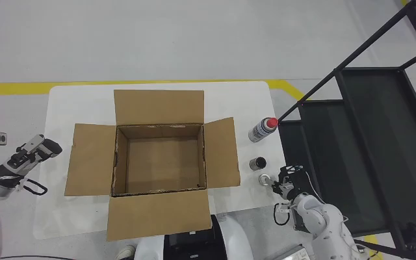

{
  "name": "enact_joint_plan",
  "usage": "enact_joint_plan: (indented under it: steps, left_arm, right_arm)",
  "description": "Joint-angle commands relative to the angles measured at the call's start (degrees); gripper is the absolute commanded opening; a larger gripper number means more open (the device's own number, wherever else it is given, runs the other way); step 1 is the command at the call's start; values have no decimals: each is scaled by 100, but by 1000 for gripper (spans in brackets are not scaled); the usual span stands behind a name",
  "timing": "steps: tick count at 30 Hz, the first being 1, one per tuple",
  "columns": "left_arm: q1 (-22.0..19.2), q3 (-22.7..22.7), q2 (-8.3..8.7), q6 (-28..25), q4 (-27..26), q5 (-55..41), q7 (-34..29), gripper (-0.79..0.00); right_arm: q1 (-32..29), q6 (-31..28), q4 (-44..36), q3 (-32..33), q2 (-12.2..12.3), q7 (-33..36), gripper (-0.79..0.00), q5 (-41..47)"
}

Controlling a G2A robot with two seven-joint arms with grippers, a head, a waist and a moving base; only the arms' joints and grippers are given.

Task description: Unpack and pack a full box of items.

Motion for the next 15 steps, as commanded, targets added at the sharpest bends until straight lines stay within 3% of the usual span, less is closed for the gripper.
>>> enact_joint_plan:
  steps: [1,3,15]
  left_arm:
    - [0,0,0,0,0,0,0,0]
    - [0,0,0,0,0,0,0,0]
    - [0,0,0,0,0,0,0,0]
  right_arm:
    - [7,96,41,-82,2,-68,-360,-109]
    - [6,146,64,-143,7,-114,-416,-177]
    - [75,400,146,-433,40,-241,-496,-445]
